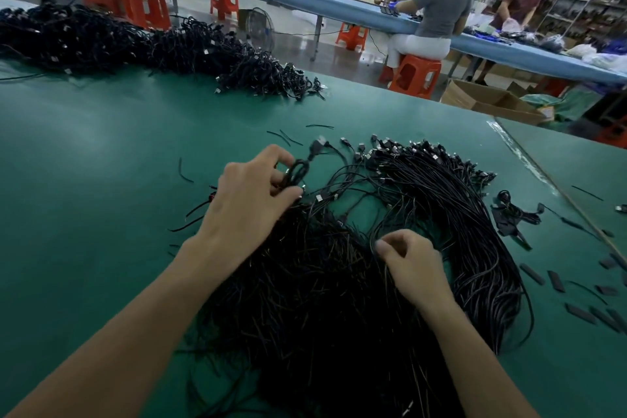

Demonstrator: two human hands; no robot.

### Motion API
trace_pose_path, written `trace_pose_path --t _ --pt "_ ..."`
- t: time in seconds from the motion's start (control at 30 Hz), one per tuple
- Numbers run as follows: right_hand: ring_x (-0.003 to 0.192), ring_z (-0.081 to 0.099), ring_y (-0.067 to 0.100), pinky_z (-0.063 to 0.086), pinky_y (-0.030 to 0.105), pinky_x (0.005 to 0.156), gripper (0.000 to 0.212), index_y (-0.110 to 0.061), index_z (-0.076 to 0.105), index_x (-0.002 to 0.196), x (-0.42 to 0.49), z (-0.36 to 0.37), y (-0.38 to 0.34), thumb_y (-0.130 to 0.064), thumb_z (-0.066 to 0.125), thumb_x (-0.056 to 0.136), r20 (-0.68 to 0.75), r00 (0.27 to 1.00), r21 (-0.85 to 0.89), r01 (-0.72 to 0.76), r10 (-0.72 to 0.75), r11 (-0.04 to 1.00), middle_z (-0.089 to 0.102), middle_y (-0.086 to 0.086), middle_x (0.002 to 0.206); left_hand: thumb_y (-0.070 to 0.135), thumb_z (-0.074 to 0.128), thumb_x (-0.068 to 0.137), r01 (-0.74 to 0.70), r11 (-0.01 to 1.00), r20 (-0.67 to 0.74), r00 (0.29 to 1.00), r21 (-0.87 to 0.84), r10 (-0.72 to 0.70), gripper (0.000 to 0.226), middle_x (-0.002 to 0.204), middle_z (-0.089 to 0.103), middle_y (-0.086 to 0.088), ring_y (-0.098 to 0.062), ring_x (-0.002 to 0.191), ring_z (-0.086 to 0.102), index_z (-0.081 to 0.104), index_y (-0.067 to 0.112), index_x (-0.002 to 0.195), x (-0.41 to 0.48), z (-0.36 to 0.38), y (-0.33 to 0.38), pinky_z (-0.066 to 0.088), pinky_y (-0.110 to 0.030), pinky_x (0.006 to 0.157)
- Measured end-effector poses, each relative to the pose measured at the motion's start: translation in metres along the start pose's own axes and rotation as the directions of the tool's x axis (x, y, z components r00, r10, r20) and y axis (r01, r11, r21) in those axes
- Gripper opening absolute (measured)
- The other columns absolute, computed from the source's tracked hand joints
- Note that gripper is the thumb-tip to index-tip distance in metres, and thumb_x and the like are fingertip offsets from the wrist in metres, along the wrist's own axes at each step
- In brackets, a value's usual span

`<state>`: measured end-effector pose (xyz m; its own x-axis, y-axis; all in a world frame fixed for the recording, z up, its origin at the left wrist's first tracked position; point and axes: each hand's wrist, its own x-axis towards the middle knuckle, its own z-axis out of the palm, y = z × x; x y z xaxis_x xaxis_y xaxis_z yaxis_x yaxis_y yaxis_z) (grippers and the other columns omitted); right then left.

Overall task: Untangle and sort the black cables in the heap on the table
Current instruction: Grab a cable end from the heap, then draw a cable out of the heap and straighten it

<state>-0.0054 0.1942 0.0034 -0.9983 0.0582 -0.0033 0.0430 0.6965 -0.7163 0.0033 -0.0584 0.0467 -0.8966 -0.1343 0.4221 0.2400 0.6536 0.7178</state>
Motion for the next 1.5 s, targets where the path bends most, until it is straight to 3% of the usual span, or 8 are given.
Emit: trace_pose_path --t 0.37,0.6,0.73,0.9,1.07,1.23,1.37,1.5 --pt "0.049 0.041 0.022 0.031 0.027 0.045 0.032 -0.015 0.040 0.066 0.036 0.018 0.020 -0.025 0.055 0.092 -0.065 0.974 -0.470 -0.223 0.218 0.854 0.043 0.003 0.063 0.036 0.060 0.097 0.124 0.904 -0.118 0.990 0.408 -0.083 0.015 0.101 0.047 0.010 -0.013 0.081 0.050 0.071 0.028 0.104 0.010 0.006 -0.032 0.042 -0.031 0.059" --pt "0.051 0.039 0.021 0.033 0.028 0.048 0.027 -0.010 0.044 0.068 0.047 0.003 0.018 -0.005 0.047 0.094 -0.028 0.925 0.087 -0.375 0.379 0.923 0.049 0.011 0.066 0.040 0.053 0.099 0.011 0.886 -0.060 0.998 0.463 0.019 0.029 0.104 0.059 0.001 -0.023 0.099 0.055 0.071 0.021 0.113 0.006 0.011 -0.033 0.048 -0.038 0.079" --pt "0.043 0.029 0.009 0.028 0.019 0.033 0.024 -0.003 0.056 0.094 0.048 -0.010 0.008 0.001 0.033 0.102 0.189 0.856 0.620 -0.484 0.481 0.617 0.034 0.002 0.064 0.030 0.060 0.093 -0.241 0.894 -0.131 0.942 0.378 0.310 0.017 0.090 0.060 0.001 -0.019 0.084 0.054 0.071 0.016 0.094 -0.005 0.016 -0.011 0.046 -0.034 0.075" --pt "0.061 0.048 0.011 0.040 0.031 0.057 0.028 -0.017 0.068 0.092 0.021 -0.017 -0.031 -0.021 0.043 0.102 -0.116 0.992 0.099 -0.039 0.051 0.994 0.057 -0.004 0.070 0.034 0.057 0.095 -0.318 0.947 0.185 0.935 0.052 0.304 0.023 0.082 0.066 0.017 0.003 0.069 0.059 0.063 0.023 0.114 -0.019 0.033 0.014 0.054 -0.022 0.070" --pt "0.049 0.039 0.000 0.033 0.016 0.048 0.022 -0.018 0.061 0.069 -0.054 -0.019 -0.100 -0.025 0.052 0.088 0.237 0.852 0.166 0.437 -0.466 0.884 0.048 -0.013 0.054 0.020 0.062 0.091 0.026 0.954 0.487 0.864 -0.299 0.129 0.066 0.080 0.068 0.002 -0.009 0.073 0.062 0.032 0.022 0.150 -0.024 0.050 0.023 0.048 -0.026 0.070" --pt "0.048 0.037 0.008 0.029 0.022 0.047 0.022 -0.010 0.060 0.066 -0.092 -0.039 -0.119 -0.021 0.054 0.083 0.450 0.643 0.447 0.438 -0.619 0.780 0.046 -0.001 0.055 0.021 0.047 0.105 0.201 0.858 0.324 0.945 -0.473 -0.043 0.026 0.084 0.069 -0.010 -0.014 0.074 0.064 0.068 0.008 0.113 -0.019 0.060 0.033 0.055 -0.032 0.074" --pt "0.049 0.037 0.005 0.029 0.022 0.049 0.020 -0.029 0.058 0.054 -0.089 -0.066 -0.102 -0.030 0.051 0.072 0.274 0.718 0.501 0.462 -0.640 0.732 0.045 -0.006 0.052 0.018 0.049 0.103 0.094 0.862 -0.003 0.994 -0.497 -0.110 0.018 0.092 0.064 -0.006 -0.023 0.086 0.063 0.066 0.012 0.104 -0.007 0.047 0.022 0.057 -0.048 0.079" --pt "0.044 0.032 0.007 0.027 0.019 0.043 0.024 -0.020 0.053 0.050 -0.072 -0.092 -0.066 -0.036 0.050 0.067 0.089 0.904 0.477 0.330 -0.419 0.814 0.041 -0.010 0.049 0.027 0.052 0.102 -0.200 0.956 -0.342 0.932 -0.215 0.118 0.020 0.085 0.054 -0.002 -0.010 0.076 0.046 0.070 0.019 0.104 -0.002 0.020 0.015 0.041 -0.014 0.069"
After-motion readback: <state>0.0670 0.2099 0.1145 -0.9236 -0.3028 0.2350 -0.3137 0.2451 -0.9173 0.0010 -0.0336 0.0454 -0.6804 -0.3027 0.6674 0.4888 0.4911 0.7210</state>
